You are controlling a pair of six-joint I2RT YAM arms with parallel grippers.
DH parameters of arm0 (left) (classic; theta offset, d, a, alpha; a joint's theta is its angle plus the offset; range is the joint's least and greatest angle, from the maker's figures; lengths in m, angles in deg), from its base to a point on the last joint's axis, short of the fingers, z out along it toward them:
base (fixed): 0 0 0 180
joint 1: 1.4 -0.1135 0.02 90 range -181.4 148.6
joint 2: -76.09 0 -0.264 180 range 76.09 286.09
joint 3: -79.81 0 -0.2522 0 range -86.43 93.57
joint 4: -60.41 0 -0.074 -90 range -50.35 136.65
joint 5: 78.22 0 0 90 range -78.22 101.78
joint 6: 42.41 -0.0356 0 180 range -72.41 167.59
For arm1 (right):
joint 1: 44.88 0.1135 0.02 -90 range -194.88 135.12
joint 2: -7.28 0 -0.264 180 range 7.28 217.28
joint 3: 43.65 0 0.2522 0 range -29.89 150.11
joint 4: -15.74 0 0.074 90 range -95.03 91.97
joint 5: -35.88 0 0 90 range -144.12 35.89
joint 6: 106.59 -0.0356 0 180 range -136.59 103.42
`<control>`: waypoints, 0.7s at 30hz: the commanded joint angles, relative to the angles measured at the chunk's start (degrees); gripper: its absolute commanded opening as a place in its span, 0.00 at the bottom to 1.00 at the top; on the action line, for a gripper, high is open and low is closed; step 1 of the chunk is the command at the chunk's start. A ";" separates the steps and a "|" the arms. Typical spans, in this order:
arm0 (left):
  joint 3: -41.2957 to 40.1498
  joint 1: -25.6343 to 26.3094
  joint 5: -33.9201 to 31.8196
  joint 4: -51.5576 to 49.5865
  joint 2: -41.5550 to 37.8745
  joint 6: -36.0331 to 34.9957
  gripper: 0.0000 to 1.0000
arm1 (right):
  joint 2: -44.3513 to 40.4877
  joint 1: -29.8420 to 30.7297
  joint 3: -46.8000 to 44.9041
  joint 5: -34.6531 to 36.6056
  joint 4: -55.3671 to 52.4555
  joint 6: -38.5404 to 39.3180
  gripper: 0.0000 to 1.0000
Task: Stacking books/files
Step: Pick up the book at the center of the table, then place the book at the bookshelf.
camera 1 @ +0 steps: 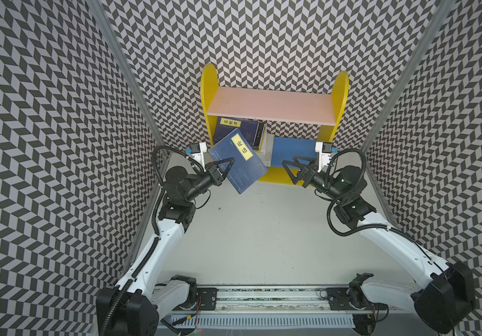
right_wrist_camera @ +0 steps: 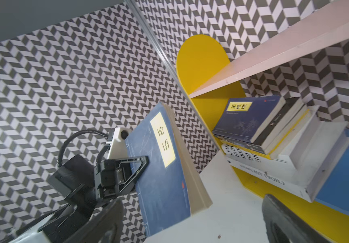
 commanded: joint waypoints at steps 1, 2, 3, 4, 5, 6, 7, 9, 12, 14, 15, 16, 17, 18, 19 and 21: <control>2.20 -0.11 0.54 16.88 0.14 7.69 0.00 | 1.27 0.64 -1.95 -8.01 8.50 -5.86 0.99; 1.85 -0.15 0.40 20.03 0.51 9.62 0.00 | 2.01 0.91 -2.34 -8.72 9.87 -6.76 1.00; 1.71 -0.15 0.23 22.31 0.91 11.30 0.00 | 2.41 1.36 -2.62 -8.72 10.58 -7.47 1.00; 1.40 -0.14 -0.18 24.86 1.43 13.37 0.00 | 2.83 1.85 -2.94 -8.52 11.68 -8.05 1.00; 1.06 -0.11 -0.41 27.49 1.98 15.32 0.00 | 3.37 2.39 -3.18 -8.50 13.23 -8.58 1.00; 0.67 -0.04 -0.58 29.58 2.40 16.81 0.00 | 3.73 2.71 -3.24 -8.52 14.28 -9.11 0.99; 0.17 -0.02 -0.83 31.61 2.87 18.22 0.00 | 4.25 3.12 -3.11 -8.61 15.67 -9.73 1.00; -0.68 0.26 -1.52 34.79 3.81 20.60 0.00 | 5.21 4.44 -2.43 -8.71 18.40 -10.38 1.00; -1.46 0.80 -1.28 40.44 5.72 24.41 0.00 | 6.68 7.33 -0.74 -7.41 20.46 -9.75 1.00; -1.46 1.24 -0.67 43.43 7.20 26.54 0.00 | 7.72 8.90 0.03 -7.01 22.33 -9.94 1.00; -1.39 1.46 -0.34 44.98 8.05 27.54 0.00 | 8.05 9.43 0.35 -6.75 23.32 -10.41 0.99; -1.44 1.61 -0.15 46.26 8.72 28.36 0.00 | 8.38 9.89 0.49 -6.47 24.30 -10.89 1.00; -1.53 1.76 -0.01 47.12 9.17 28.83 0.00 | 8.54 10.10 0.64 -6.27 24.86 -11.30 1.00; -1.54 1.78 0.12 47.78 9.69 29.18 0.00 | 8.68 10.29 0.75 -6.04 25.63 -11.70 0.99; -1.75 1.79 0.14 48.37 10.09 29.53 0.00 | 8.83 10.54 0.82 -5.56 26.07 -11.95 0.99; -2.09 2.00 0.20 50.92 11.14 30.85 0.00 | 9.51 10.71 1.89 -4.64 24.90 -11.84 0.99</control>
